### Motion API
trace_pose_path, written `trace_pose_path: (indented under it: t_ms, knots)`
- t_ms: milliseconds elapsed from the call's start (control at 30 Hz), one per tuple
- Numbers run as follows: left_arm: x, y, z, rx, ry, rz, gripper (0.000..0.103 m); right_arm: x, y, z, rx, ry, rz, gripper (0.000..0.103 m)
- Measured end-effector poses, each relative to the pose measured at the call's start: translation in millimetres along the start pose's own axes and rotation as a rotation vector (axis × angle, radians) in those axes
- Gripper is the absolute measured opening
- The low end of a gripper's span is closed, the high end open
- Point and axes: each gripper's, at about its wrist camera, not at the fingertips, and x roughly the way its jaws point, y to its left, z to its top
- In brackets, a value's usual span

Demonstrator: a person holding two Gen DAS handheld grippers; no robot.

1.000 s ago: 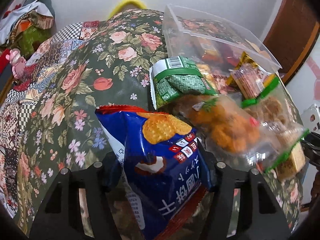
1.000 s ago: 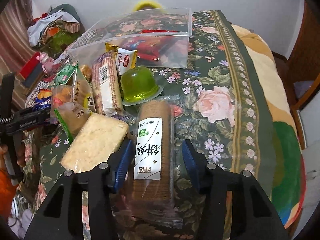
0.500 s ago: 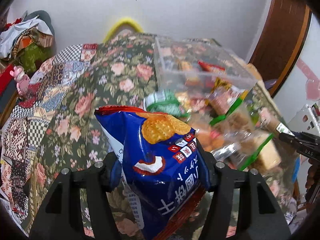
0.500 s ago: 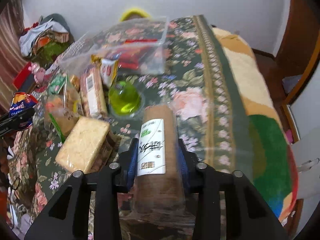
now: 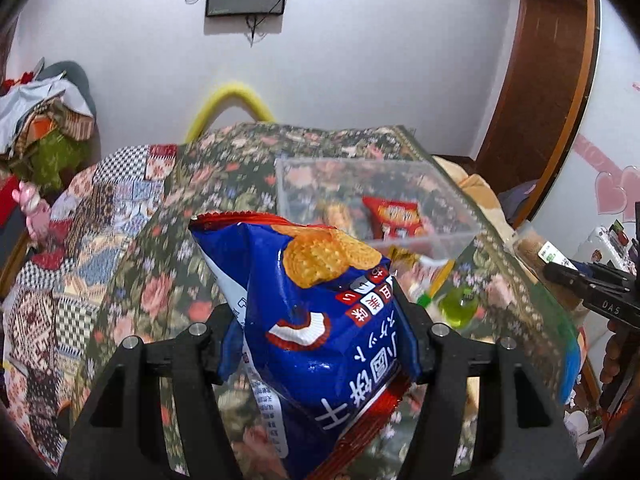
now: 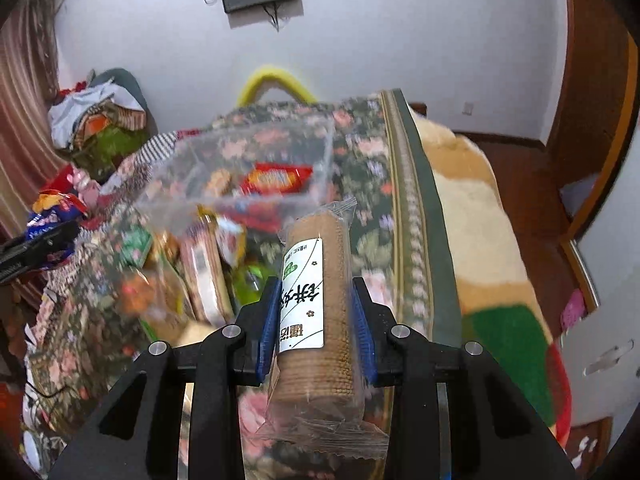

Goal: Organize snacks
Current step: 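Lower both snacks into the clear box and open both tools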

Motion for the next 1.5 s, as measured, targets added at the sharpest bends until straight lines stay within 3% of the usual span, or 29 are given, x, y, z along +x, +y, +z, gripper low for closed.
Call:
trace_pose_path:
  t_ms: [267, 500, 1100, 1500]
  knots:
    - [26, -8, 35, 0.001, -0.017, -0.02, 0.062, 9, 18, 37, -0.02, -0.083, 0.032, 0.031]
    - [65, -10, 56, -0.003, 0.005, 0.007, 0.062, 36, 22, 62, -0.026, -0.093, 0.037, 0.031]
    - [162, -17, 70, 0.068, 0.135, -0.01, 0.062, 122, 19, 93, -0.051, 0.011, -0.01, 0.031]
    - [186, -16, 65, 0.05, 0.19, -0.022, 0.063, 151, 20, 86, -0.083, 0.083, -0.015, 0.031]
